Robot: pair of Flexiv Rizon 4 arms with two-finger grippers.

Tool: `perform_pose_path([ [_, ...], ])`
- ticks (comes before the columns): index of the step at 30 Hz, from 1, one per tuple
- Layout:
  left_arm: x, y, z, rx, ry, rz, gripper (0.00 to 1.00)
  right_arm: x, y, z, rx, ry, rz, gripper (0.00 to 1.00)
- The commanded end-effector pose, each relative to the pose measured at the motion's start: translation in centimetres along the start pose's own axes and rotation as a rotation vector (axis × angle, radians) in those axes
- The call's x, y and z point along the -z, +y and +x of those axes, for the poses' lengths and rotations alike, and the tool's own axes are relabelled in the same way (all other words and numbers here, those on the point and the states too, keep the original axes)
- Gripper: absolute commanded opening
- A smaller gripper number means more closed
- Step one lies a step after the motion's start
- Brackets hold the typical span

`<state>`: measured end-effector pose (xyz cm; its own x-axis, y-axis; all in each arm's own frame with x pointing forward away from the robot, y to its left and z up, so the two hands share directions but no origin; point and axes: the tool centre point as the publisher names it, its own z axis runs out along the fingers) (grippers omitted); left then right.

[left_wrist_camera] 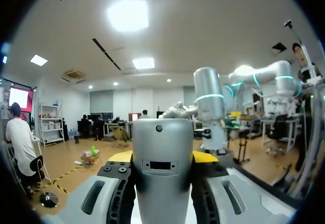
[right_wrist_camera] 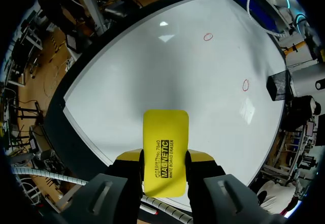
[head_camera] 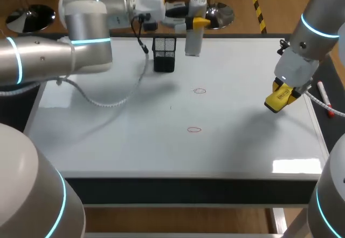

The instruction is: Pick up the inspection probe, press it on each red-marked spot on the whiteboard one by one, put down the probe, pick up the eraser, and wipe off all the red marks.

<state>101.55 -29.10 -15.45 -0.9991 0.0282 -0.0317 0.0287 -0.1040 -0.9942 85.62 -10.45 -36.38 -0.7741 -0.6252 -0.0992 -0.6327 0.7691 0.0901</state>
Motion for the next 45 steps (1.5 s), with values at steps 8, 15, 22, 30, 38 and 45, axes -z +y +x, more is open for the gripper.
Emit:
perform_pose_path([
  [8,-2.1,-0.8,-4.6,0.002,0.039,-0.019,0.00,0.1,-0.1,0.0,0.002,0.003,0.002,0.00],
  [15,-2.8,-0.8,-6.9,0.033,0.034,0.014,0.00,0.1,-0.1,0.0,0.002,0.003,0.002,0.00],
  [22,-3.1,-0.4,-8.3,0.040,0.025,0.004,0.00,0.1,-0.1,0.0,0.002,0.003,0.002,0.00],
  [30,-3.0,-0.6,-8.4,0.043,0.039,0.010,0.00,0.1,-0.1,0.0,0.002,0.003,0.002,0.00],
  [38,-3.0,-0.6,-8.4,0.043,0.039,0.010,0.00,0.1,-0.1,0.0,0.002,0.003,0.002,0.00],
  [45,-3.0,-0.6,-8.4,0.043,0.039,0.010,0.00,0.1,-0.1,0.0,0.002,0.003,0.002,0.00],
])
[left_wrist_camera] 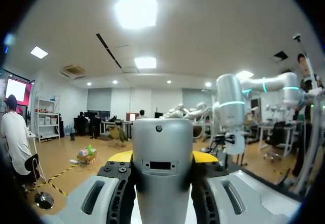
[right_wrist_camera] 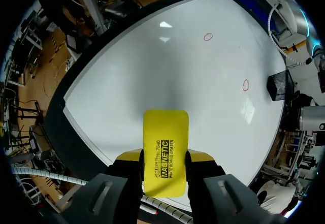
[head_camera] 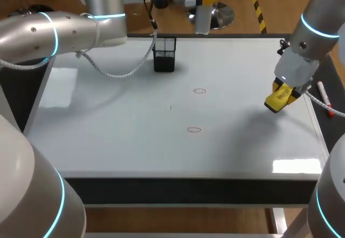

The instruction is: Pick up the inspection probe, press it on each red-marked spot on the whiteboard one by one, put down the probe, pick up the eraser, and wipe off all the red marks.

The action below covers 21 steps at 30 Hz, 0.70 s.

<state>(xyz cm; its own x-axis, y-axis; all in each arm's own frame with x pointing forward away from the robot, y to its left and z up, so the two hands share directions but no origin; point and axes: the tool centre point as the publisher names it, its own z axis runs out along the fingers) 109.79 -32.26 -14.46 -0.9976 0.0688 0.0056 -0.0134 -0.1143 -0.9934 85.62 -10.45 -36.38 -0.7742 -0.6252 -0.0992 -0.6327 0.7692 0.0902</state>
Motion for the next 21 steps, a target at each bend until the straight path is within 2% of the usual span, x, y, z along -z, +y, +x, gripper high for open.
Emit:
perform_pose_path([
  [1,0.0,-0.2,-0.1,0.002,0.003,-0.003,0.00,0.2,0.2,-0.6,0.023,0.003,0.003,0.00],
  [4,0.0,-0.2,-0.1,0.002,0.003,-0.003,0.00,0.2,1.4,-2.6,0.078,0.011,0.003,0.00],
  [11,0.0,-0.2,-0.1,0.002,0.003,-0.003,0.00,-1.3,5.5,-8.8,0.240,0.048,-0.002,0.00],
  [21,0.0,-0.2,-0.1,0.002,0.003,-0.003,0.00,-3.8,11.1,-15.9,0.414,0.021,-0.049,0.00],
])
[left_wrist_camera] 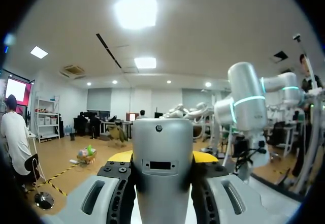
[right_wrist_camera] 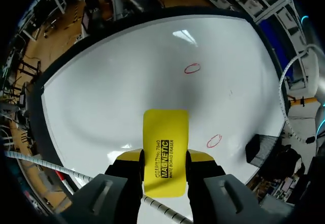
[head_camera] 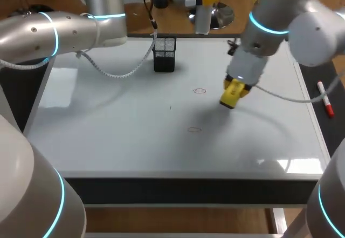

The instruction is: Pick up the inspection probe, press it on each red-marked spot on the whiteboard one by one, put down the probe, pick up the eraser, and wipe off all the red marks.

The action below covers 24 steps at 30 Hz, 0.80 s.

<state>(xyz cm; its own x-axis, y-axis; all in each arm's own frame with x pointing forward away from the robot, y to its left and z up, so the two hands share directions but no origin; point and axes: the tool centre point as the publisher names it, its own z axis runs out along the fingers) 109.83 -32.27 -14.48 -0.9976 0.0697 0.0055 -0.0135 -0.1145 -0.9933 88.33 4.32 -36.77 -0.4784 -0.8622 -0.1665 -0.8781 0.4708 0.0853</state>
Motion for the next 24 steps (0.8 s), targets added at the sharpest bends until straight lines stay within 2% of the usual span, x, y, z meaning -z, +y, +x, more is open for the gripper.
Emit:
perform_pose_path([
  [1,0.0,-0.2,0.0,0.002,0.002,-0.003,0.00,-1.6,-0.3,-5.2,0.037,0.053,-0.013,0.00],
  [5,0.0,-0.2,0.0,0.002,0.002,-0.003,0.00,-2.2,-0.3,-7.9,0.118,0.074,-0.024,0.00],
  [13,0.0,-0.2,0.0,0.002,0.002,-0.003,0.00,-3.3,-0.7,-11.5,0.259,0.130,-0.056,0.00],
  [24,0.0,-0.2,0.0,0.002,0.002,-0.003,0.00,-4.9,-0.2,-13.8,0.354,0.182,-0.079,0.00],
])
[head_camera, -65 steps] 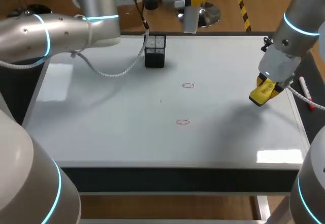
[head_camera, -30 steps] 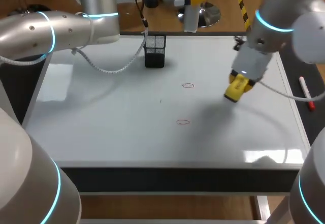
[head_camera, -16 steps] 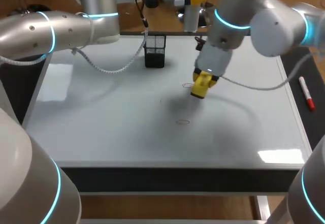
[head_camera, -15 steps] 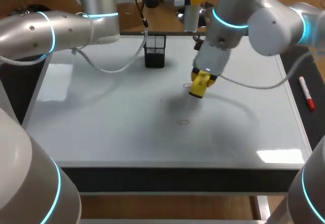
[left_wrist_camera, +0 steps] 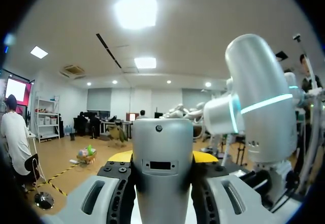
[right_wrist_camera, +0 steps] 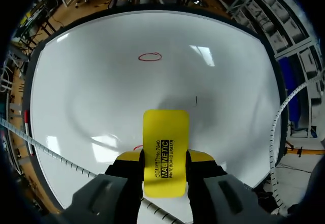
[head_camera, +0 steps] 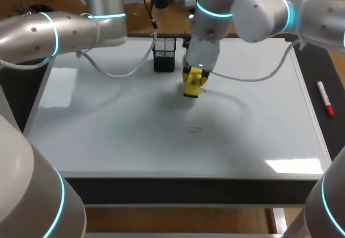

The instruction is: Pick up the inspection probe, press it on each red-marked spot on the whiteboard one by one, put down the probe, pick up the eraser, and wipe off all the red marks.

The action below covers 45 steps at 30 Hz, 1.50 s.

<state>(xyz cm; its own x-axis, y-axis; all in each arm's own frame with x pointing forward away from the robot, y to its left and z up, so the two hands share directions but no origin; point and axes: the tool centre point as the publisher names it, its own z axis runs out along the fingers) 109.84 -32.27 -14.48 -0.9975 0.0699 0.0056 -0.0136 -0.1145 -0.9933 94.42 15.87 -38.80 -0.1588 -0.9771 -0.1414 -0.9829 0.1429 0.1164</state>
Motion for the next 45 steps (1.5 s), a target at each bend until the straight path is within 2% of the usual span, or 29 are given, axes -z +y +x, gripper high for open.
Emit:
perform_pose_path([
  [1,0.0,-0.2,0.0,0.001,0.002,-0.003,0.00,-0.8,-0.5,-1.3,0.016,0.125,-0.017,0.00],
  [16,0.0,-0.2,0.0,0.001,0.002,-0.003,0.00,-2.3,-0.4,-1.1,0.041,0.148,-0.042,0.00],
  [32,0.0,-0.2,0.0,0.001,0.002,-0.003,0.00,-3.2,-0.5,-0.4,0.052,0.126,-0.069,0.00],
  [45,0.0,-0.2,0.0,0.001,0.002,-0.003,0.00,-3.6,-0.3,1.5,0.017,0.120,-0.085,0.00],
])
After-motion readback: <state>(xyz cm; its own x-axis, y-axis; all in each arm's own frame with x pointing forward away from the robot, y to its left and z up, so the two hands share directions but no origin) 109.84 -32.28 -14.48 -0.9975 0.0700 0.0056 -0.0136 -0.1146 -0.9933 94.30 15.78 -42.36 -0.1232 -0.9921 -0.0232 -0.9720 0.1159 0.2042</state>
